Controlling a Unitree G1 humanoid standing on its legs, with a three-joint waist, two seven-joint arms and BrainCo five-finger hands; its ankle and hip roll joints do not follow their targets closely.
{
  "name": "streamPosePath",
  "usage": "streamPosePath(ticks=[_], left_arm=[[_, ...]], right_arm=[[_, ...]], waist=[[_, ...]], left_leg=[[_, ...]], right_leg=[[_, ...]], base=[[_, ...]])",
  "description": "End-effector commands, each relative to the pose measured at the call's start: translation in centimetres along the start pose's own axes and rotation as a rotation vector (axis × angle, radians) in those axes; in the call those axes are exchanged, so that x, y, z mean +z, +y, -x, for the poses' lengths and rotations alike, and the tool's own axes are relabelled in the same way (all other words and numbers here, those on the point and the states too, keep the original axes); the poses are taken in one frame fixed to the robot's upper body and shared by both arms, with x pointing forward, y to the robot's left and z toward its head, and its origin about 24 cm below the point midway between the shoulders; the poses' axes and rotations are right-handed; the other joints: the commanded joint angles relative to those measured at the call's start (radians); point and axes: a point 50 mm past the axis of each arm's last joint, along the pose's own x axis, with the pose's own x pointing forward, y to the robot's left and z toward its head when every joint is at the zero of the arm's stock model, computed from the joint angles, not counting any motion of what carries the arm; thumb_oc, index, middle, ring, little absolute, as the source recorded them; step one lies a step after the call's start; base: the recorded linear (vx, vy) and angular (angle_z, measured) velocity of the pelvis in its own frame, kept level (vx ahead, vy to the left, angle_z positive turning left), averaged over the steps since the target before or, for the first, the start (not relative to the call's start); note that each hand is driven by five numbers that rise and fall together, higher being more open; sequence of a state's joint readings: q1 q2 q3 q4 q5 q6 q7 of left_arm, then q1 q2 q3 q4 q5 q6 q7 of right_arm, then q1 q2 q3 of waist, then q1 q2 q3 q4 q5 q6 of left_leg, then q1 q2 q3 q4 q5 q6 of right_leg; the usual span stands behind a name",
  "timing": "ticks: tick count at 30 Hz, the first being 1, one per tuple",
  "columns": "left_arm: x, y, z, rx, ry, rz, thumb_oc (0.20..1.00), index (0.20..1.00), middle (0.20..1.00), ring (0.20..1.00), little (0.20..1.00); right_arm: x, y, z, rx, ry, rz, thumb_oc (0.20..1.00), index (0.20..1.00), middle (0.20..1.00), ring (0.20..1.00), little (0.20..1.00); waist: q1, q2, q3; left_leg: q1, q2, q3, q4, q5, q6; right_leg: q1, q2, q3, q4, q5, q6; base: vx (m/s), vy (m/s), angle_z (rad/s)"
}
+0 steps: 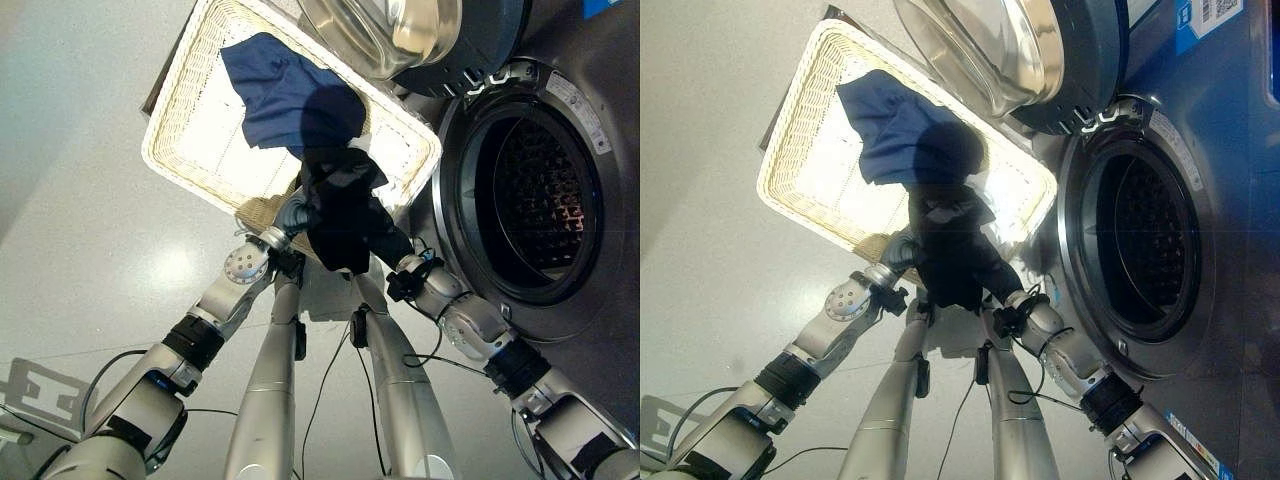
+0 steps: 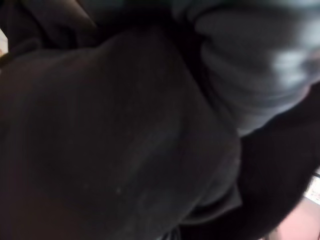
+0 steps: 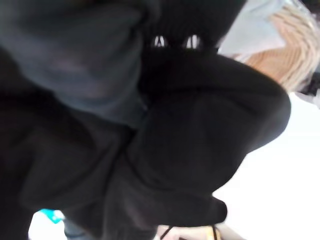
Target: Put the clothes into the washing machine.
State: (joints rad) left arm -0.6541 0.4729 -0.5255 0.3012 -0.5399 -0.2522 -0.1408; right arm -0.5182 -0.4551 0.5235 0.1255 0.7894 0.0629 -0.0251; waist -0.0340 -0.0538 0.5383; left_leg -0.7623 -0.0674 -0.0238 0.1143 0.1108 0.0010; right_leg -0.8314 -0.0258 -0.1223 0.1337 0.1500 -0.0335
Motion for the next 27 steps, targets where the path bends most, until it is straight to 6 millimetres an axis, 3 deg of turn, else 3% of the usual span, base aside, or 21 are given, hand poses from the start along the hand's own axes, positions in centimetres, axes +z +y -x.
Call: streamPosePath(ticks=[1,7,8,15,22,23,27], left_arm=[[2.2,-5.4,-1.1,-0.229,-0.160,0.109,0.492,0.492,0.492,0.492,0.492],[2.2,-5.6,-1.1,-0.231,-0.159,0.103,0.470,0.470,0.470,0.470,0.470],[2.1,-5.6,-1.2,-0.212,-0.134,0.098,1.000,1.000,1.000,1.000,1.000],[1.6,-4.2,-0.7,-0.050,-0.129,0.079,1.000,1.000,1.000,1.000,1.000],[0.1,-0.2,0.9,0.394,-0.084,-0.057,1.000,1.000,1.000,1.000,1.000],[-0.3,1.2,1.9,0.529,-0.076,-0.071,1.000,1.000,1.000,1.000,1.000],[-0.9,2.9,3.3,0.708,-0.072,-0.076,1.000,1.000,1.000,1.000,1.000]], right_arm=[[0.4,5.0,-0.1,0.205,-0.082,-0.115,0.200,0.200,0.200,0.200,0.200],[0.5,5.2,-0.2,0.216,-0.087,-0.163,0.200,0.200,0.200,0.200,0.200],[0.7,5.3,-0.1,0.234,-0.110,-0.232,0.200,0.200,0.200,0.200,0.200],[0.7,4.7,0.1,0.249,-0.155,-0.404,0.200,0.200,0.200,0.200,0.200],[0.9,2.8,0.5,0.200,-0.243,-0.538,0.200,0.200,0.200,0.200,0.200],[0.8,1.7,0.8,0.163,-0.272,-0.568,0.200,0.200,0.200,0.200,0.200],[0.8,0.3,1.1,0.126,-0.315,-0.623,0.200,0.200,0.200,0.200,0.200]], waist=[[-0.015,0.046,-0.018],[-0.016,0.044,-0.018],[-0.016,0.042,-0.018],[-0.010,0.048,-0.018],[-0.002,0.060,-0.018],[0.001,0.069,-0.018],[0.006,0.079,-0.018]], left_leg=[[-0.010,-0.021,0.055,-0.022,0.031,-0.015],[-0.009,-0.021,0.055,-0.020,0.031,-0.017],[-0.008,-0.024,0.051,-0.021,0.031,-0.015],[-0.003,-0.023,0.052,-0.021,0.031,-0.015],[0.000,-0.025,0.044,-0.005,0.029,-0.016],[-0.001,-0.026,0.041,0.006,0.026,-0.017],[0.002,-0.026,0.042,0.016,0.021,-0.020]], right_leg=[[0.010,-0.007,0.028,-0.030,0.034,0.130],[0.012,-0.007,0.027,-0.030,0.034,0.130],[0.015,-0.007,0.029,-0.035,0.038,0.129],[0.020,-0.011,0.022,-0.035,0.038,0.129],[0.029,-0.019,0.010,-0.017,0.023,0.126],[0.030,-0.024,0.005,-0.005,0.015,0.125],[0.034,-0.031,0.000,0.008,0.003,0.124]], base=[[0.00,0.000,0.00],[0.00,0.000,0.00],[-0.01,-0.042,0.00],[-0.01,-0.022,0.00],[-0.01,-0.044,0.01],[-0.01,-0.037,0.00],[-0.01,-0.035,0.02]])
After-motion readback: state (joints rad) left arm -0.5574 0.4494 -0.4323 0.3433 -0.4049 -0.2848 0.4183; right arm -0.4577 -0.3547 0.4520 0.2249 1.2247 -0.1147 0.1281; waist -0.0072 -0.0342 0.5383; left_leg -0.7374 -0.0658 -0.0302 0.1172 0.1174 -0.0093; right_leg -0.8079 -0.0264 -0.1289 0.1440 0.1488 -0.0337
